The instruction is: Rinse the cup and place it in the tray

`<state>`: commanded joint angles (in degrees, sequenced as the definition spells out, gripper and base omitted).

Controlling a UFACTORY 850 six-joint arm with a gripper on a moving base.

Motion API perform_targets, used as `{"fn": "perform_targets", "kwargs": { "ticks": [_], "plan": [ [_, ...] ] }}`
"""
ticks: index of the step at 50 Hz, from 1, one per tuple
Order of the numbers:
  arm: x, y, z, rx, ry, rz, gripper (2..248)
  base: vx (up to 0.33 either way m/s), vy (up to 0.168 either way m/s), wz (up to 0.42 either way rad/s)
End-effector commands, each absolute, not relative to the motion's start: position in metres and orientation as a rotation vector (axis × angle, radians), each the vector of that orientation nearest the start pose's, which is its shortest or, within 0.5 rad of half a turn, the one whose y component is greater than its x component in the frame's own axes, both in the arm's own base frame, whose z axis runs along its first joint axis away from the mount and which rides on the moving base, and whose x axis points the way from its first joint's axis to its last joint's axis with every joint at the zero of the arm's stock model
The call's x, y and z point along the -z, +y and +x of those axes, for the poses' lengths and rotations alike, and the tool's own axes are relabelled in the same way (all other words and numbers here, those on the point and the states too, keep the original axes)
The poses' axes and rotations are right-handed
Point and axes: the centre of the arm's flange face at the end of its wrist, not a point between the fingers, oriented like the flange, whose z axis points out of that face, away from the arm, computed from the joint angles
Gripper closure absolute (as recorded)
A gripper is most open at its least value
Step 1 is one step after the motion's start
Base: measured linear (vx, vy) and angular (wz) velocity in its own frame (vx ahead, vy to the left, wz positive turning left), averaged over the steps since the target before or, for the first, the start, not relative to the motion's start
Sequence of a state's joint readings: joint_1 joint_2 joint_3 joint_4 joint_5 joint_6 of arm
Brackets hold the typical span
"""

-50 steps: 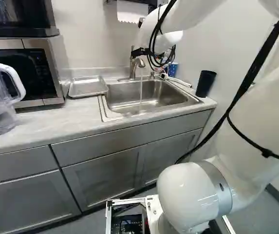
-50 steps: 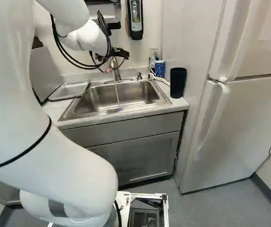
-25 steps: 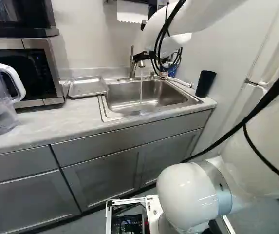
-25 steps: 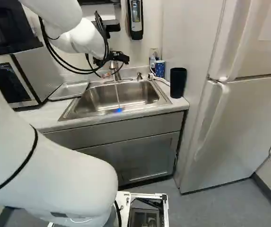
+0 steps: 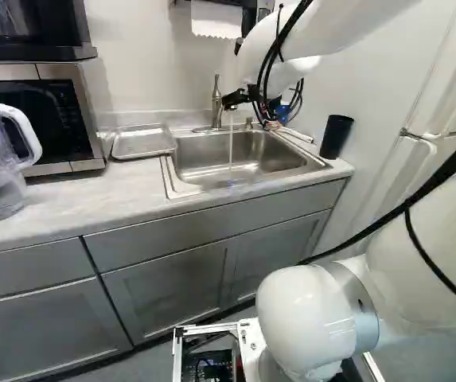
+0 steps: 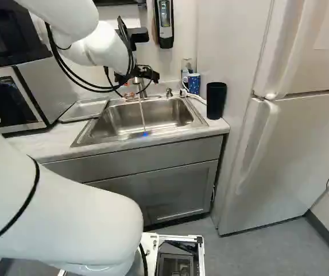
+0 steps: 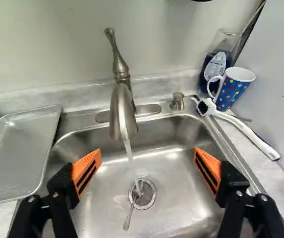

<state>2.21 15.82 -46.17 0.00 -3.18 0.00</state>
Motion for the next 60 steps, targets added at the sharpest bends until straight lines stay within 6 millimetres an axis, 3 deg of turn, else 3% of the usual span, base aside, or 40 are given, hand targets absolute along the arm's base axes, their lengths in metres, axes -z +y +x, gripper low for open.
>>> {"fn": "perform_targets", "kwargs": {
  "ticks": [30, 60],
  "plan": [
    [-0.623, 0.012, 0.416, 1.507, -0.041, -2.74, 3, 0.0, 0.0, 0.0],
    [-0.623, -0.017, 0.413, 1.525, 0.058, -2.769, 3, 0.0, 0.0, 0.0]
  ]
}}
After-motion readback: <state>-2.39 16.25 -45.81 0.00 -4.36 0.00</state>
